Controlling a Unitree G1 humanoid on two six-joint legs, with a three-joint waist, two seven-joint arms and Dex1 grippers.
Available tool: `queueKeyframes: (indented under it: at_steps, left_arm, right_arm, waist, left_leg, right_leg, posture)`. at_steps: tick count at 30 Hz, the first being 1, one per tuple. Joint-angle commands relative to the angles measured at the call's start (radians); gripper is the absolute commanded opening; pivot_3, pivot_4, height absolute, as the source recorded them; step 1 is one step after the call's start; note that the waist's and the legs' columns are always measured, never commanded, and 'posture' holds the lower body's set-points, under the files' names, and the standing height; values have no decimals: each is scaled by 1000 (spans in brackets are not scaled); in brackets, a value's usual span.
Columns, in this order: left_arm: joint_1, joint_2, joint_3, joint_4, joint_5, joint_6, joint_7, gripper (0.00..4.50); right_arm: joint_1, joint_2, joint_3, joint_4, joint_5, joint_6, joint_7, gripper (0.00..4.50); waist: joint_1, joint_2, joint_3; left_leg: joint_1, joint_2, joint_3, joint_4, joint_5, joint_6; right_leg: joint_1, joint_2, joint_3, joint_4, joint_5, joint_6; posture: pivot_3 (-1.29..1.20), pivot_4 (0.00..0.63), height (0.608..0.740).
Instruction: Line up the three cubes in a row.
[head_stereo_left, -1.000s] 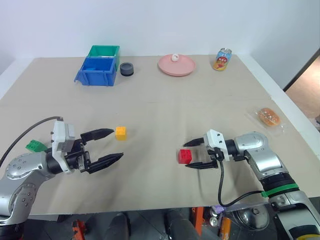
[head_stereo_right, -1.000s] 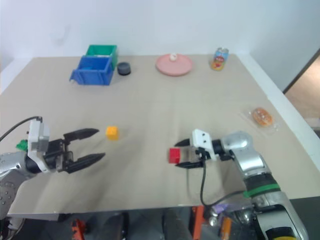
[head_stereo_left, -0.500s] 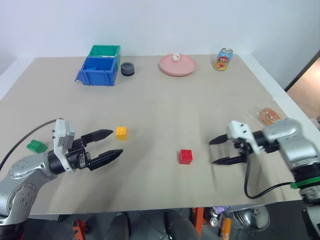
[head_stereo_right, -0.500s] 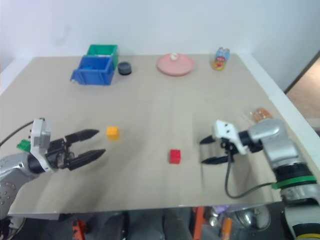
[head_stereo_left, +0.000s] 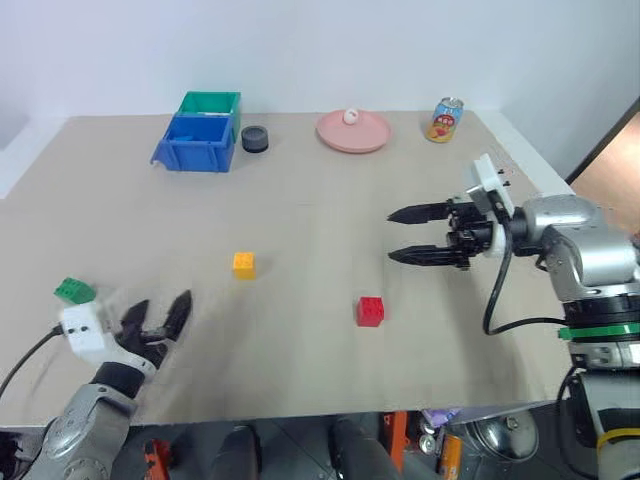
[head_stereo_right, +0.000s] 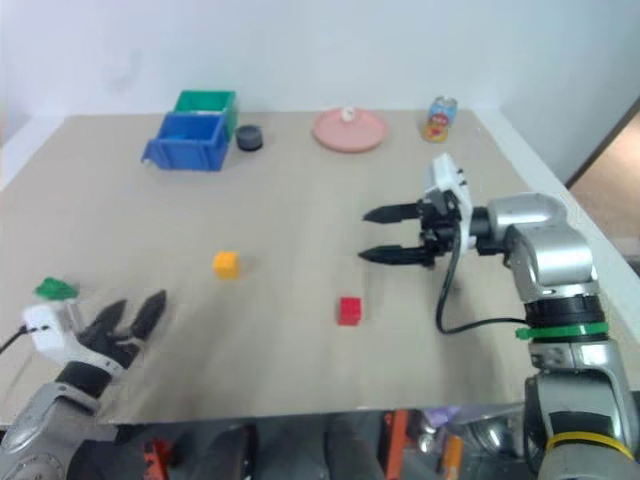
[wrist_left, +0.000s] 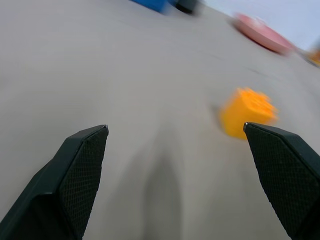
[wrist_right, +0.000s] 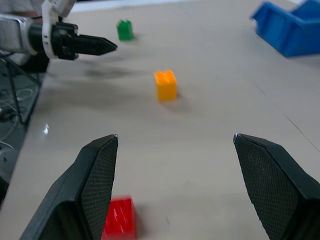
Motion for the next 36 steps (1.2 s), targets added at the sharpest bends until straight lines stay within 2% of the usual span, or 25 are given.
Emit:
queueKeyframes:
  at_steps: [1, 6, 9, 12, 15, 24, 28, 36]
  left_arm:
    - [37, -35, 21, -97, 29, 32, 146, 4500]
    - [71, -63, 63, -81, 51, 53, 254, 4500]
    - [35, -43, 150, 22, 72, 38, 293, 4500]
    - [-36, -15, 179, 113, 88, 39, 296, 4500]
    - [-112, 18, 167, 188, 131, 31, 284, 4500]
    - [-197, 64, 139, 325, 202, 28, 218, 4500]
    - [-275, 97, 154, 424, 238, 13, 203, 4500]
    - [-395, 136, 106, 572, 293, -27, 127, 4500]
  right_arm:
    - [-15, 18, 7, -46, 12, -2, -4, 3803]
    - [-19, 57, 17, -80, 26, -4, -8, 3803]
    - [-26, 89, 14, -133, 75, 42, -12, 3803]
    - [-14, 103, 32, -139, 56, 25, -20, 3803]
    - [-1, 102, 37, -141, 46, 13, -21, 3803]
    - [24, 92, 14, -184, 65, 27, -50, 3803]
    - [47, 84, 5, -208, 68, 33, -71, 3803]
    - [64, 71, -4, -230, 73, 36, -100, 3803]
  waist:
    - [1, 0, 0]
    - [1, -1, 0]
    - [1, -1, 0]
    - [1, -2, 0]
    - [5, -3, -1]
    - [6, -3, -2]
    - [9, -2, -2]
    - [11, -2, -2]
  left_leg:
    - [-1, -1, 0, 1, 0, 0]
    - [-1, 0, 0, 1, 0, 0]
    - [-1, 0, -1, -1, 0, 0]
    - [-1, 0, -1, -1, 0, 0]
    - [-2, -1, -1, 0, 0, -1]
    - [-1, 0, -2, -2, -1, -1]
    - [-1, 0, -2, -2, 0, -1]
    - [-1, 0, -3, -2, 1, -2]
  right_leg:
    - [0, 0, 0, 0, 0, 1]
    - [-1, 0, 0, 0, 0, 1]
    - [-2, 1, 0, 0, 0, 0]
    - [-2, 1, -1, 0, 0, 0]
    - [-2, 0, -1, -1, 0, 0]
    - [-2, 1, -3, -1, 0, -1]
    - [-1, 1, -4, -1, 1, -1]
    - [-1, 1, -4, -1, 5, -2]
  posture:
    - [0, 150, 740]
    - [0, 150, 740]
    - [0, 150, 740]
    - [0, 150, 740]
    - [0, 150, 740]
    - [0, 150, 740]
    - [0, 150, 740]
    - [0, 150, 740]
